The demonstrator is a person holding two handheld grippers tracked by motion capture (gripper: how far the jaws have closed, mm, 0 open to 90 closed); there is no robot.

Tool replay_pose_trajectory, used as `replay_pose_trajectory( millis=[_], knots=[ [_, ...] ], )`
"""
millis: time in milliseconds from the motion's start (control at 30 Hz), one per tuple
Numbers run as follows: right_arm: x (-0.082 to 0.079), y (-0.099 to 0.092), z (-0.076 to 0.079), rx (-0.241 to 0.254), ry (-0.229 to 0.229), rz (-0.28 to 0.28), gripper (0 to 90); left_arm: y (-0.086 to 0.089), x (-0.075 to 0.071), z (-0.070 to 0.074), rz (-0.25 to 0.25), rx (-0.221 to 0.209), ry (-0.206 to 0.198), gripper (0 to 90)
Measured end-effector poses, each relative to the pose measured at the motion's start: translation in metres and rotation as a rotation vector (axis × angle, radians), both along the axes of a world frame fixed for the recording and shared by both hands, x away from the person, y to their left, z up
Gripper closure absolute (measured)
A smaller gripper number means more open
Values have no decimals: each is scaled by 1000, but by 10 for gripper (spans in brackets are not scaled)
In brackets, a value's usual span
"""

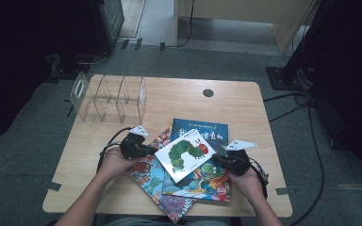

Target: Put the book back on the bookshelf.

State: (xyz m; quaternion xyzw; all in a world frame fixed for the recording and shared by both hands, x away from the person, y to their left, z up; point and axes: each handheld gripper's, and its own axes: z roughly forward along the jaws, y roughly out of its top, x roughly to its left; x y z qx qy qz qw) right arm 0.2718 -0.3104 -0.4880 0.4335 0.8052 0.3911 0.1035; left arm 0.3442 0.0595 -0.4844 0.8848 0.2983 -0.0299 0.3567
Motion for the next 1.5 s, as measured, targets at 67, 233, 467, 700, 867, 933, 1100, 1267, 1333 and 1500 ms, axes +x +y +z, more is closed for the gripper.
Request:
replay_pose_trajectory(
  millis=[67, 233, 467, 700, 867, 933, 1100, 1267, 1333, 1500],
  knots=[
    [3, 0, 0, 7, 0, -6, 897, 0, -3, 0, -2, -4, 10, 900],
    [10, 2, -1, 13, -7, -15, 897, 2, -12, -2, 10, -19, 35, 900],
    [19, 7, -2, 15, -15, -14, 896, 2, -24, -2, 7, -24, 66, 900],
    [25, 14, -3, 33, -10, 5, 895, 0, -28, -2, -5, -26, 77, 870],
    [29, 18, -3, 28, -18, 17, 896, 6, -24, -1, 41, -29, 67, 773],
    [29, 18, -2, 27, -17, 18, 896, 9, -22, 0, 77, -62, 71, 687],
    [24, 15, 0, 12, -4, 22, 897, 10, -19, 3, 94, -88, 53, 570],
    [13, 21, 1, 4, 10, 62, 897, 3, -16, 3, 100, -69, 47, 481],
    [9, 27, 1, 1, 11, 89, 896, 2, -13, 4, 117, -72, 52, 449],
    [6, 33, 1, -7, -2, 104, 896, 2, -9, 8, 111, -122, 94, 386]
  ],
)
